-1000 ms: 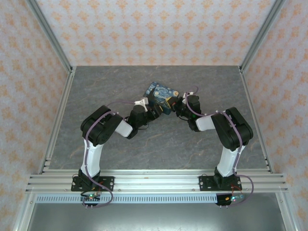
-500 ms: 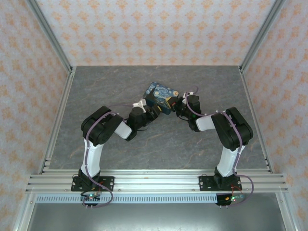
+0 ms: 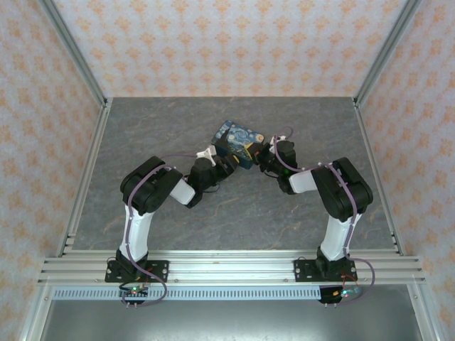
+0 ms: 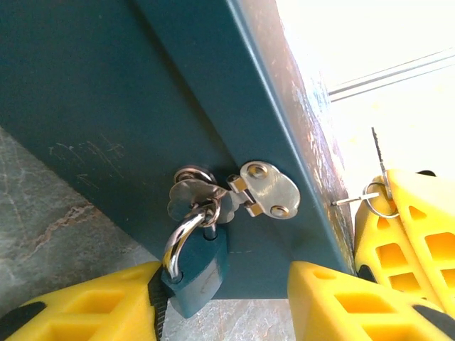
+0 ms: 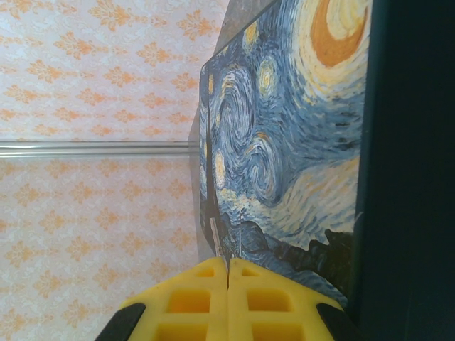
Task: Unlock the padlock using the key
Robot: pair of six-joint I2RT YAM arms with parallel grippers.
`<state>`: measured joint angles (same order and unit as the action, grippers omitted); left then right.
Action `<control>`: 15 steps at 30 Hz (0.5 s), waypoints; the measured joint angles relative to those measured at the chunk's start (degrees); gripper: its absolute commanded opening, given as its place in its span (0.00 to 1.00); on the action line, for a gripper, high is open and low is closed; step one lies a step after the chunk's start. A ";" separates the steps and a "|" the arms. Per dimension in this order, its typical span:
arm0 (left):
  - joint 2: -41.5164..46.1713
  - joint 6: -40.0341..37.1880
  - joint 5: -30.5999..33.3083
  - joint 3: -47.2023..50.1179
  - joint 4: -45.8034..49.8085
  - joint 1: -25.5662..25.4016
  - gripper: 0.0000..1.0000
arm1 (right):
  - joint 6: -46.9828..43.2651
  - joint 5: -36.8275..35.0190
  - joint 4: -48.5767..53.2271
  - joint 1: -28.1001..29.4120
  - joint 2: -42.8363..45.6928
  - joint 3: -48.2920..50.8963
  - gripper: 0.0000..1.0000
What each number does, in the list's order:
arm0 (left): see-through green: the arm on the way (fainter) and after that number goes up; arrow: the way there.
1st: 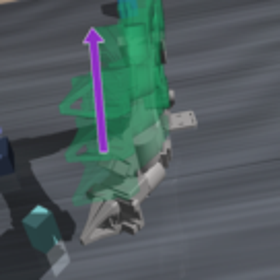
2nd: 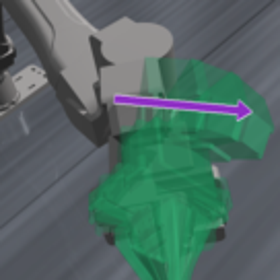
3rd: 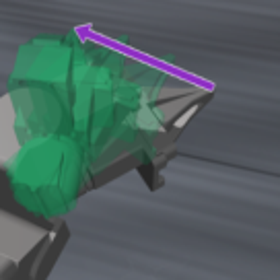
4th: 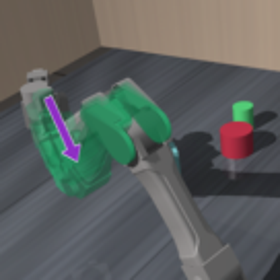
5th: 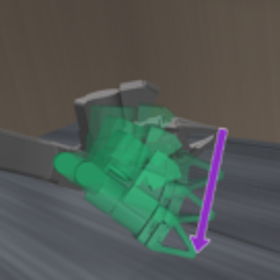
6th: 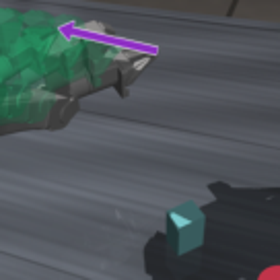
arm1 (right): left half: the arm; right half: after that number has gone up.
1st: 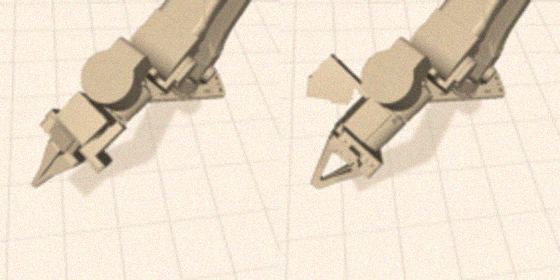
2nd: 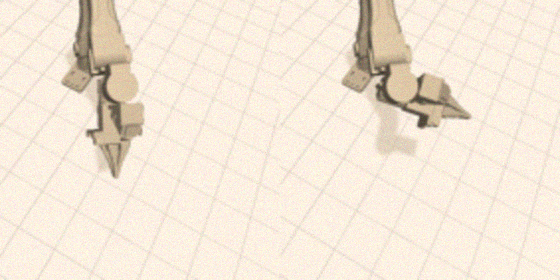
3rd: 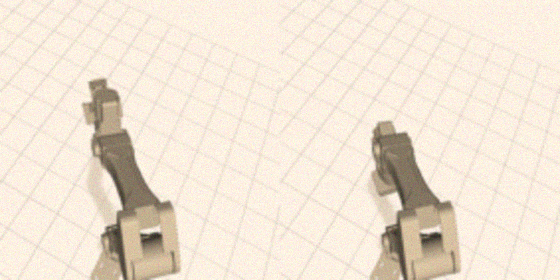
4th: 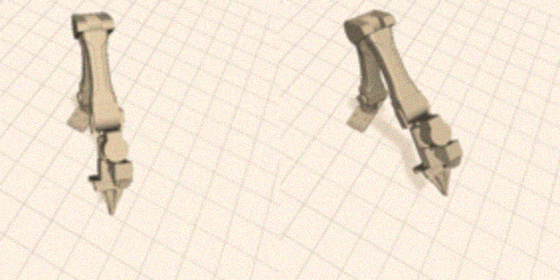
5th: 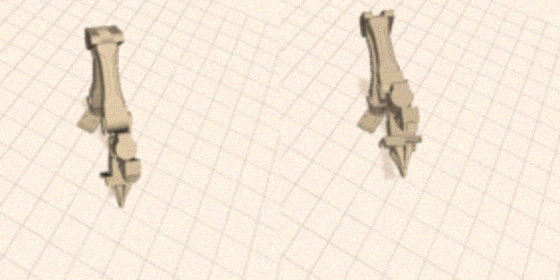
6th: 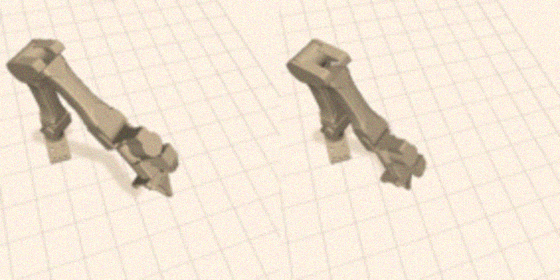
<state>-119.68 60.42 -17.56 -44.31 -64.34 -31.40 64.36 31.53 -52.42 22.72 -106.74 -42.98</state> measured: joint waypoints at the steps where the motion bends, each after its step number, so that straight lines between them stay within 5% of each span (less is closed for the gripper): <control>1: -0.09 -0.02 0.00 -0.15 0.02 0.00 0.47 | 0.11 0.04 -0.11 0.00 -0.04 0.00 0.00; 15: -1.25 0.09 0.46 -1.03 0.44 0.00 0.33 | 0.13 0.04 -0.44 -0.02 -0.22 0.00 0.00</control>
<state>-120.92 60.51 -17.10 -45.34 -63.90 -31.40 64.49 31.57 -52.86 22.70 -106.96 -42.98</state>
